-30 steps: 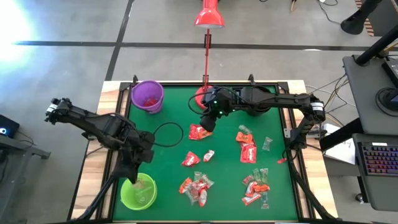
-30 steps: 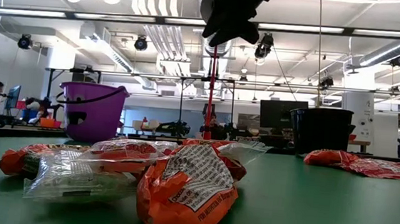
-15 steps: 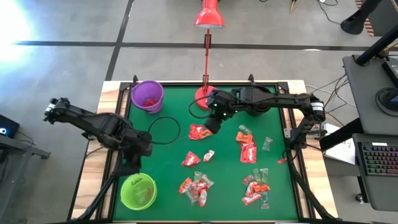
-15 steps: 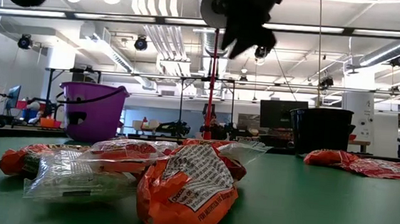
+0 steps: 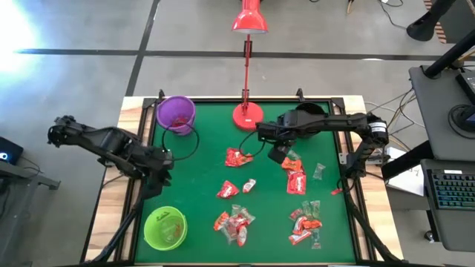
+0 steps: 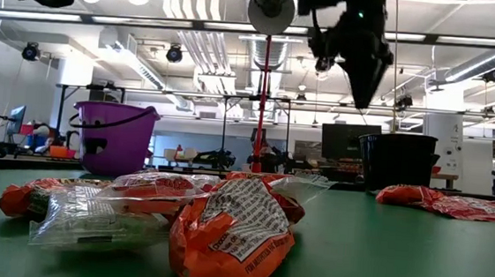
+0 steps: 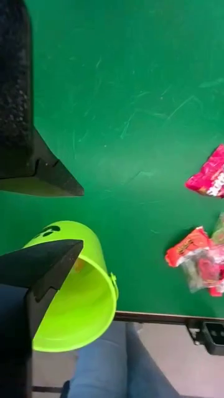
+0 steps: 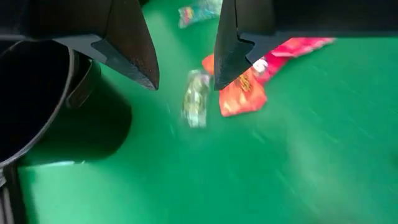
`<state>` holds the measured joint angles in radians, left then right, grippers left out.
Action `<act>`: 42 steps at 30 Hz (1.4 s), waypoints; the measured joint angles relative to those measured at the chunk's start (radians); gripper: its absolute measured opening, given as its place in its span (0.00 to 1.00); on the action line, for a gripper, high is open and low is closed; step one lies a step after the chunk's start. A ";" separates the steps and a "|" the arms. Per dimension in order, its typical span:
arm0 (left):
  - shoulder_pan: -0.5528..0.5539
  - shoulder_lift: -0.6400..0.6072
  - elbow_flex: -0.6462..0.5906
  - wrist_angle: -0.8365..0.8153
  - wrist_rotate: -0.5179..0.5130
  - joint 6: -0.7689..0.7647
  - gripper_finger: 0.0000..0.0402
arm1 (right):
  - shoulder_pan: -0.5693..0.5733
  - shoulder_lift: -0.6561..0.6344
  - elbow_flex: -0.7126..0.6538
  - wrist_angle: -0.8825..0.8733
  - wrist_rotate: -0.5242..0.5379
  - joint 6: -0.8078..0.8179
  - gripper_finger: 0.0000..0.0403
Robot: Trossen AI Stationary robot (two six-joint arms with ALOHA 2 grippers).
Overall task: Sort candy
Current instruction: Put the orange chocolate into the black bucket
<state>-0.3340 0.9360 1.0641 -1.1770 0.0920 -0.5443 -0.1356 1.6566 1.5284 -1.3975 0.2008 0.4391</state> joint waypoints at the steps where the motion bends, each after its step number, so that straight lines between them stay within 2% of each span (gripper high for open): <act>1: 0.000 -0.009 0.000 0.000 -0.003 -0.007 0.26 | 0.000 0.000 -0.022 0.000 -0.002 -0.007 0.36; 12: 0.000 -0.062 0.000 0.001 -0.004 -0.062 0.26 | 0.000 0.000 -0.246 0.069 -0.117 -0.090 0.38; 21: 0.000 -0.068 0.000 0.001 -0.004 -0.064 0.26 | 0.000 0.000 -0.365 0.198 -0.289 -0.162 0.35; 34: 0.000 -0.067 0.000 0.001 -0.004 -0.064 0.26 | -0.002 0.000 -0.458 0.367 -0.306 -0.205 0.38; 42: 0.000 -0.064 0.000 0.003 -0.005 -0.064 0.26 | -0.003 -0.001 -0.528 0.482 -0.302 -0.215 0.33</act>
<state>-0.3340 0.8722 1.0642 -1.1740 0.0872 -0.6083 -0.1383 1.6558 1.0000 -0.9153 -0.1009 0.2245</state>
